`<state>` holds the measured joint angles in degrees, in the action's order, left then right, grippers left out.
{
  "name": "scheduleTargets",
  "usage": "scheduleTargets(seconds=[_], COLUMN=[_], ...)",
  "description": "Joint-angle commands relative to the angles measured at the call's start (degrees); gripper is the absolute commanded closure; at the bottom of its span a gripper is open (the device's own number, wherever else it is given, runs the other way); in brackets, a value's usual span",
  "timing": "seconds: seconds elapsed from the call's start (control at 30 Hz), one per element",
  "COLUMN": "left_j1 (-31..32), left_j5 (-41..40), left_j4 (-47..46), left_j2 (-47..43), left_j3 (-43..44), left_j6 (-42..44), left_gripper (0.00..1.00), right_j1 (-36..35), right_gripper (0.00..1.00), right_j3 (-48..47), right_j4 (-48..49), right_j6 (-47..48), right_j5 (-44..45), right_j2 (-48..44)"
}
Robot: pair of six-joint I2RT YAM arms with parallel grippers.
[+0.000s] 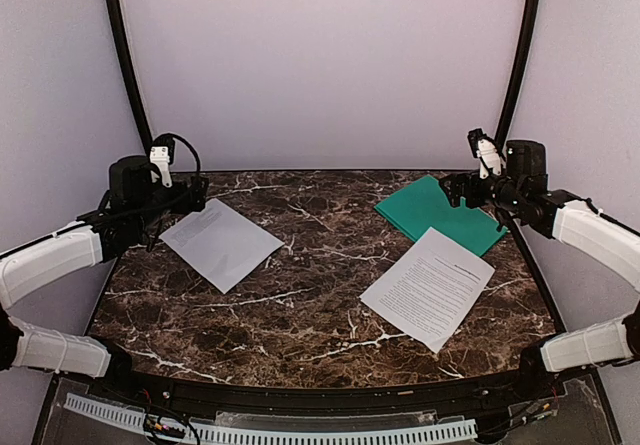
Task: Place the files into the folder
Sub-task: Move the folder to the center of the board.
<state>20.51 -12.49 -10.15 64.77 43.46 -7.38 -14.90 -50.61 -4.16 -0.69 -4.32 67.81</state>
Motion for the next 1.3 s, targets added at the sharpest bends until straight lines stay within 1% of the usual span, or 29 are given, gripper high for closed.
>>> scheduleTargets(seconds=[0.0, 0.33, 0.5, 0.6, 0.83, 0.97, 1.03, 1.07, 1.1, 1.27], left_j1=[0.06, 0.08, 0.05, 0.05, 0.05, 0.31, 0.38, 0.44, 0.55, 0.84], left_j5=[-0.71, -0.93, -0.22, -0.14, 1.31, 2.65, 3.11, 3.23, 3.45, 4.36], left_j4=[0.82, 1.35, 1.97, 3.02, 4.76, 4.83, 4.87, 4.92, 4.85, 4.54], left_j2=[-1.02, -0.37, 0.16, 0.92, 3.46, 3.69, 3.69, 3.69, 3.74, 4.38], left_j3=[0.54, 0.61, 1.32, 2.14, 3.77, 3.95, 3.9, 3.87, 3.84, 3.92], left_j6=[-0.69, -2.31, -3.51, -4.83, -6.4, -6.66, -6.75, -6.76, -6.84, -6.98], left_gripper=[0.0, 0.0, 0.0, 0.0, 0.0, 0.0, 0.0, 0.0, 0.0, 0.0], right_j1=[-0.31, -0.31, -0.25, -0.39, -1.22, -1.36, -1.35, -1.36, -1.36, -1.27], right_gripper=[0.01, 0.01, 0.01, 0.01, 0.01, 0.06, 0.09, 0.13, 0.15, 0.28], right_j3=[-0.8, -2.14, -5.27, -8.62, -19.87, -25.0, -27.24, -28.13, -29.05, -32.28], right_j4=[0.33, -2.51, -6.22, -9.1, -18.12, -21.14, -22.36, -22.75, -23.07, -24.07], right_j6=[-0.25, -1.1, -1.97, -1.82, -3.79, -5.13, -5.75, -6.14, -6.38, -6.93], right_j5=[-0.17, 0.9, 3.06, 3.89, 8.84, 7.82, 5.85, 5.15, 4.6, 2.59], right_j2=[0.26, 1.22, 2.46, 6.3, 22.03, 29.94, 33.72, 35.45, 37.26, 44.22])
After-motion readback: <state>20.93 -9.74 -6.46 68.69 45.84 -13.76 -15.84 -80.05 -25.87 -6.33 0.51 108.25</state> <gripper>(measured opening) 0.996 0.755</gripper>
